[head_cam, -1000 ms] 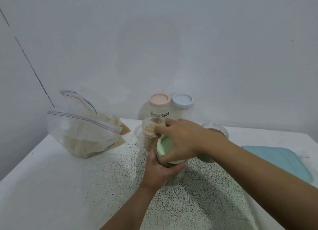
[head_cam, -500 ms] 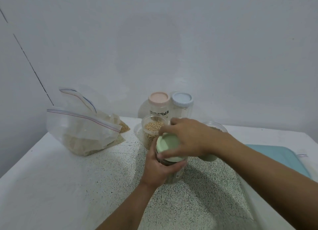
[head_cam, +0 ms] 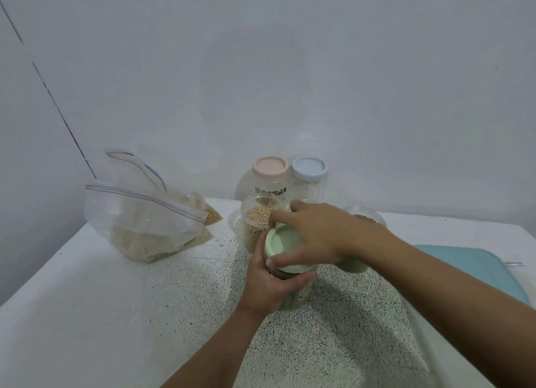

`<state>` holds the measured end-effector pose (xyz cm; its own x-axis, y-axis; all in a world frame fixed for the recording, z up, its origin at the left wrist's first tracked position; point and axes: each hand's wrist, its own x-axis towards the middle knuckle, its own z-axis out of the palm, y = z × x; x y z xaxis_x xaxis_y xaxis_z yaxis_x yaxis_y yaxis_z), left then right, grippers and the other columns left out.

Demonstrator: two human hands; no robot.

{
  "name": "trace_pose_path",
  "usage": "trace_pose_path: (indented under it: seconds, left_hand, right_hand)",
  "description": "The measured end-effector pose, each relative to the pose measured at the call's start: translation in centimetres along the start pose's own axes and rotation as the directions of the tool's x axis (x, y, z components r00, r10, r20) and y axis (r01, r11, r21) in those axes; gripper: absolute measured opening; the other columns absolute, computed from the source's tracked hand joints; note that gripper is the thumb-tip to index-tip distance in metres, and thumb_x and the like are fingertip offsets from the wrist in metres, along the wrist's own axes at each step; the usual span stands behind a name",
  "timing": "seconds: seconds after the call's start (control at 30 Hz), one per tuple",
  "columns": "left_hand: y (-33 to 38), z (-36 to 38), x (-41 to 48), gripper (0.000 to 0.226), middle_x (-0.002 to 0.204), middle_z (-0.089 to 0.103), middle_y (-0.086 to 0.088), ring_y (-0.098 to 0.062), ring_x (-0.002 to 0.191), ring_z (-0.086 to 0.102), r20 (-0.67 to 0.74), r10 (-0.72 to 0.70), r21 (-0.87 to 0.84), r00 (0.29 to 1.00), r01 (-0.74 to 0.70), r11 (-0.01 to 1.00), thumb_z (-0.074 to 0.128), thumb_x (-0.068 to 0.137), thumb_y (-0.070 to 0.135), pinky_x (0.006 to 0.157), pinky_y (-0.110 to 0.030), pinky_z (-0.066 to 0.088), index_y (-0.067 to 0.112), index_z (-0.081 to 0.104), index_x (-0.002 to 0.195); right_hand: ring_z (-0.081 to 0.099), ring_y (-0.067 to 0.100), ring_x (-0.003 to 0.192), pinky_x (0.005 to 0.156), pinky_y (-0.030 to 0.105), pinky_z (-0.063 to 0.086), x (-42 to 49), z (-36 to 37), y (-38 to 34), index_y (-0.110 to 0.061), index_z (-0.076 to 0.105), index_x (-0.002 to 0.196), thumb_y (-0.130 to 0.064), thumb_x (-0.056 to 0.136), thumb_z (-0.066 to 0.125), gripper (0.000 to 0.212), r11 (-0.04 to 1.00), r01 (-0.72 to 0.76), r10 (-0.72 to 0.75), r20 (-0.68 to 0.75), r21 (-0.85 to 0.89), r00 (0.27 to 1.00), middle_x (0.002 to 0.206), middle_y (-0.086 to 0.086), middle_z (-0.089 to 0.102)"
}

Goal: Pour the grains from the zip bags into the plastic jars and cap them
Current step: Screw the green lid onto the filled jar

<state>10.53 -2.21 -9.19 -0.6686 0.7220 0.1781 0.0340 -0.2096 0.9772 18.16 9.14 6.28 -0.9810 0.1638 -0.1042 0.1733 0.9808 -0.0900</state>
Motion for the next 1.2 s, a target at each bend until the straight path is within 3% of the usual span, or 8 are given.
trace_pose_path:
  seconds: [0.1,0.27,0.4,0.53,0.7,0.83,0.97,1.2]
  left_hand:
    - [0.1,0.0,0.1,0.092,0.125,0.067,-0.011,-0.031,0.118,0.067,-0.003,0.014,0.027,1.000,-0.014,1.000,0.096,0.062,0.018,0.091,-0.044,0.060,0.022,0.047,0.140]
    - [-0.2,-0.3,0.2,0.096,0.123,0.068,-0.001,-0.027,0.119,0.066,-0.001,-0.026,0.045,1.000,0.026,0.999,0.094,0.058,0.021,0.090,-0.039,0.060,0.020,0.044,0.140]
    - [-0.2,-0.5,0.4,0.096,0.127,0.067,-0.005,-0.029,0.121,0.065,0.018,-0.040,0.060,0.999,0.038,0.997,0.092,0.059,0.011,0.095,-0.047,0.058,0.020,0.044,0.142]
    - [-0.1,-0.6,0.8,0.101,0.132,0.064,-0.010,-0.032,0.124,0.063,0.039,-0.064,0.068,0.997,0.061,0.996,0.092,0.063,-0.004,0.097,-0.056,0.055,0.020,0.041,0.147]
    - [0.6,-0.3,0.8,0.093,0.122,0.070,0.002,-0.019,0.115,0.069,0.073,-0.033,0.081,0.997,0.027,0.996,0.084,0.066,-0.020,0.085,-0.031,0.060,0.012,0.042,0.142]
    - [0.7,-0.5,0.7,0.093,0.125,0.069,-0.003,-0.022,0.119,0.067,0.040,-0.055,0.112,0.998,0.050,0.992,0.090,0.064,-0.010,0.089,-0.036,0.060,0.012,0.044,0.142]
    - [1.6,-0.1,0.5,0.087,0.113,0.068,0.007,0.006,0.106,0.065,0.021,-0.031,0.226,0.999,0.025,0.974,0.091,0.065,-0.005,0.080,-0.011,0.053,0.006,0.047,0.139]
    - [2.4,0.3,0.3,0.092,0.115,0.067,0.003,-0.003,0.110,0.066,0.064,-0.011,0.254,0.998,-0.006,0.967,0.093,0.057,0.005,0.082,-0.013,0.054,0.013,0.047,0.136]
  right_hand:
    - [0.056,0.029,0.088,0.082,0.040,0.051,0.1,1.1,-1.0,-0.040,0.041,0.126,-0.082,0.077,0.051,0.065,0.986,-0.063,0.046,-0.109,-0.154,0.993,0.100,0.001,0.049]
    - [0.045,0.021,0.103,0.091,0.043,0.048,0.6,1.5,1.0,-0.047,0.045,0.133,-0.069,0.088,0.052,0.052,0.968,0.252,-0.252,-0.004,-0.024,0.968,0.113,-0.003,0.048]
    - [0.031,0.013,0.092,0.070,0.032,0.038,0.5,3.5,1.6,-0.036,0.053,0.131,-0.068,0.093,0.044,0.051,0.934,0.316,-0.345,-0.188,-0.168,0.920,0.102,-0.002,0.045]
    - [0.032,0.014,0.090,0.067,0.031,0.032,0.6,4.1,0.9,-0.033,0.053,0.122,-0.071,0.089,0.037,0.053,0.958,0.225,-0.268,-0.276,-0.176,0.923,0.097,-0.003,0.033]
    - [0.044,0.024,0.093,0.065,0.035,0.038,0.4,4.0,0.2,-0.034,0.044,0.124,-0.075,0.086,0.030,0.057,0.975,0.133,-0.174,-0.240,-0.180,0.955,0.110,0.010,0.046]
    - [0.058,0.034,0.094,0.064,0.035,0.034,0.5,4.5,-0.7,-0.030,0.055,0.125,-0.070,0.087,0.041,0.057,0.980,0.057,-0.120,-0.338,-0.191,0.934,0.122,0.017,0.053]
    - [0.054,0.035,0.105,0.067,0.037,0.034,0.7,4.8,-1.3,-0.028,0.052,0.129,-0.068,0.090,0.047,0.056,0.991,-0.024,-0.027,-0.381,-0.129,0.924,0.129,0.015,0.050]
    - [0.044,0.016,0.100,0.085,0.036,0.041,0.5,6.9,-0.6,-0.036,0.065,0.114,-0.076,0.077,0.052,0.056,0.956,-0.025,0.165,-0.464,0.292,0.870,0.098,-0.008,0.048]
